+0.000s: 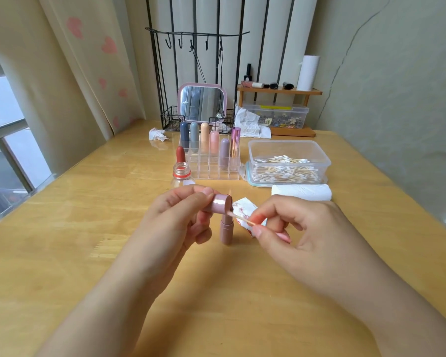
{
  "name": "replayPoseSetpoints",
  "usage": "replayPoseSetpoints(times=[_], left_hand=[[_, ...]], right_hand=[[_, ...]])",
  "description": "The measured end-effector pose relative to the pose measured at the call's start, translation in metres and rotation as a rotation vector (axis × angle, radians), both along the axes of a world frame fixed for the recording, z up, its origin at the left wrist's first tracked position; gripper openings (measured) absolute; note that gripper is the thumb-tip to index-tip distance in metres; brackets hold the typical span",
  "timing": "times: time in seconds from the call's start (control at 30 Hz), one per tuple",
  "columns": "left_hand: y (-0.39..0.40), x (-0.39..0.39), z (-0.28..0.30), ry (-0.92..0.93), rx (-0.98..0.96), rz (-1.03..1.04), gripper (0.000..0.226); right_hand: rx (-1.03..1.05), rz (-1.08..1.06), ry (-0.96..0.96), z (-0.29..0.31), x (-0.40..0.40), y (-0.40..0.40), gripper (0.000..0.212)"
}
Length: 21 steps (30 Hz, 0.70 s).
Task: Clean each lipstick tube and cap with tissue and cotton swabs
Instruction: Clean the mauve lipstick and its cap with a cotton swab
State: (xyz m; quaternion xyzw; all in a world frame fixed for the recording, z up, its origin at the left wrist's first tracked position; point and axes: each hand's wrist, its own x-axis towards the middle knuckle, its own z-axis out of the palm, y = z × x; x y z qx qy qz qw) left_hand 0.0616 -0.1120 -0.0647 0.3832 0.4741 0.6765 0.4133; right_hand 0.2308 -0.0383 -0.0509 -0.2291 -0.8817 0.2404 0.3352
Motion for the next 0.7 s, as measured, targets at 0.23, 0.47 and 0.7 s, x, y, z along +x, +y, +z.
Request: replayPoseSetpoints(times=[0.23, 0.47, 0.7], left_hand=[[0.001, -0.001, -0.002, 0.049, -0.055, 0.09, 0.015], [0.011, -0.018, -0.012, 0.131, -0.204, 0.36, 0.014], [0.02, -0.014, -0.042, 0.899, -0.384, 0.486, 0.016]], right_hand=[[0.054, -0.12, 0.05, -0.002, 0.0, 0.01, 0.014], [-0.085, -0.119, -0.386, -0.028, -0.004, 0.029, 0.012], [-0.059, -0.157, -0.462, -0.043, -0.015, 0.03, 0.022]])
